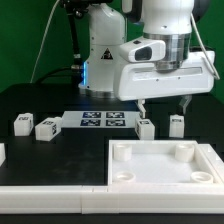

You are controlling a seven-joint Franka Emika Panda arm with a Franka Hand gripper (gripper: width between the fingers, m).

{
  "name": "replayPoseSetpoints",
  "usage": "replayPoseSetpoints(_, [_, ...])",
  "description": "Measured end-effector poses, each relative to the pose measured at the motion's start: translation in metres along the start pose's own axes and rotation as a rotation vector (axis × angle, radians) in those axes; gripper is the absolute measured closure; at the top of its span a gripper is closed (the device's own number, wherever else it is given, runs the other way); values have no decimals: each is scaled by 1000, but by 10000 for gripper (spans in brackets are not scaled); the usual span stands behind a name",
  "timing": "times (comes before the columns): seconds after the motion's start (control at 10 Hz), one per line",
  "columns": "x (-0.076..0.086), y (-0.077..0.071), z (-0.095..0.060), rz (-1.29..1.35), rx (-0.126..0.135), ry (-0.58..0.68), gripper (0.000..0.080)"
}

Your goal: Assemble one leg

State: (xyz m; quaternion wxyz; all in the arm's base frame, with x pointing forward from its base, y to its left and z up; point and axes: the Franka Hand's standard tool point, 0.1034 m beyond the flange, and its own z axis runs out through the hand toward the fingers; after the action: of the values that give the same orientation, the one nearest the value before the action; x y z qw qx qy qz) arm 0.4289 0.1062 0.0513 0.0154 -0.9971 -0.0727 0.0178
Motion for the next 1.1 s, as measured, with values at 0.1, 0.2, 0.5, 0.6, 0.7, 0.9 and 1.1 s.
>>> replayPoseSetpoints(0.1, [0,-4,0,59,6,0,151])
replayPoseSetpoints(0.2, [2,-9,-1,157,11,2,151])
replayPoseSetpoints(0.5, [1,-12,-1,365,28,-4,151])
replayPoseSetpoints(0.6, [1,-14,-1,367,29,-4,151])
replayPoseSetpoints(0.7, [1,-17,-1,357,28,-4,151])
replayPoseSetpoints(0.9, [-2,-22,-1,365,28,-41,151])
replayPoseSetpoints(1.1, [-8,-19,0,339,24,-115,151])
